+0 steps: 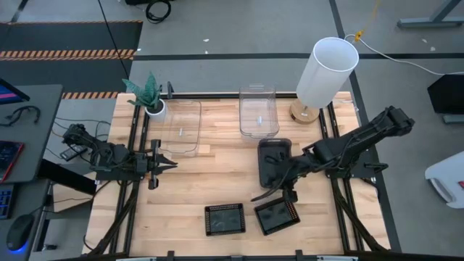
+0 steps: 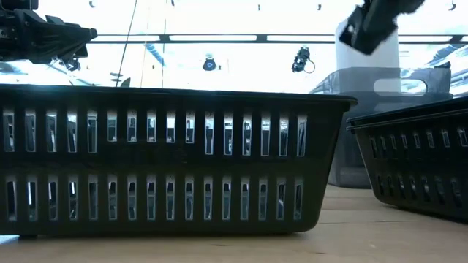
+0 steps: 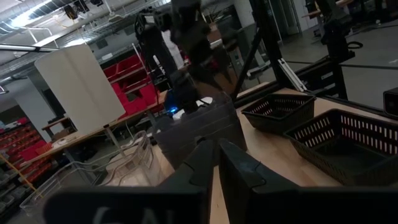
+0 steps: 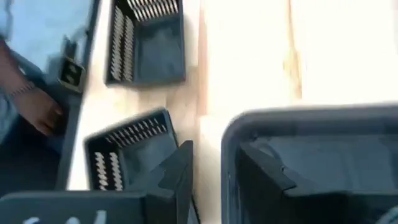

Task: Stack baskets by color
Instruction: Stack the left transparent bin on top of the right transparent bin

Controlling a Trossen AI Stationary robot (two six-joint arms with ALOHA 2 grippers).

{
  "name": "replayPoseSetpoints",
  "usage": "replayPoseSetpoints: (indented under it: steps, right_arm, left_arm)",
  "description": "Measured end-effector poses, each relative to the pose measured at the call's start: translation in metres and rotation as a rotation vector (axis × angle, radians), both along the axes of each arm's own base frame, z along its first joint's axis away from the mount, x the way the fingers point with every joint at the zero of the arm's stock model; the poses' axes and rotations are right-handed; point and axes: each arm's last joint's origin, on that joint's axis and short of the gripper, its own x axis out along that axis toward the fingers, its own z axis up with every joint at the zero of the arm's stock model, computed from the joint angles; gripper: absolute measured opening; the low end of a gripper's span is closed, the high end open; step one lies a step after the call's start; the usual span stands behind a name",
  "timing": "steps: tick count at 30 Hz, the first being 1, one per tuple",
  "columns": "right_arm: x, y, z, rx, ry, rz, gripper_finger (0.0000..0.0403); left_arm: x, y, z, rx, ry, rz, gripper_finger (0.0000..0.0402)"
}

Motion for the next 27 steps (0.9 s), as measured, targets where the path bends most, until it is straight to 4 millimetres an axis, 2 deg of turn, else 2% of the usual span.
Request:
replayPoseSetpoints:
  steps: [4,8,14,19,27]
  right_arm:
    - [0.002,0.001,0.019,0.023,-0.061,-0.002,0.0131]
    - [0.002,0.0,0.021,0.003,-0.072,-0.021,0.0131]
    - [-0.004,0.009,0.001,-0.126,-0.102,0.007,0.0129]
    - [-0.01,0.016,-0.012,-0.196,-0.212,0.093,0.0129]
    - [-0.035,-0.013,-0.008,-0.271,-0.437,0.095,0.0125]
  left_arm:
    - [0.0,0.0,0.0,0.0,0.0,0.0,0.0026]
    - [0.0,0.0,0.0,0.0,0.0,0.0,0.0027]
    - [0.0,0.0,0.0,0.0,0.0,0.0,0.0034]
    - [0.0,0.0,0.0,0.0,0.0,0.0,0.003]
    - [0.0,0.0,0.0,0.0,0.0,0.0,0.0027]
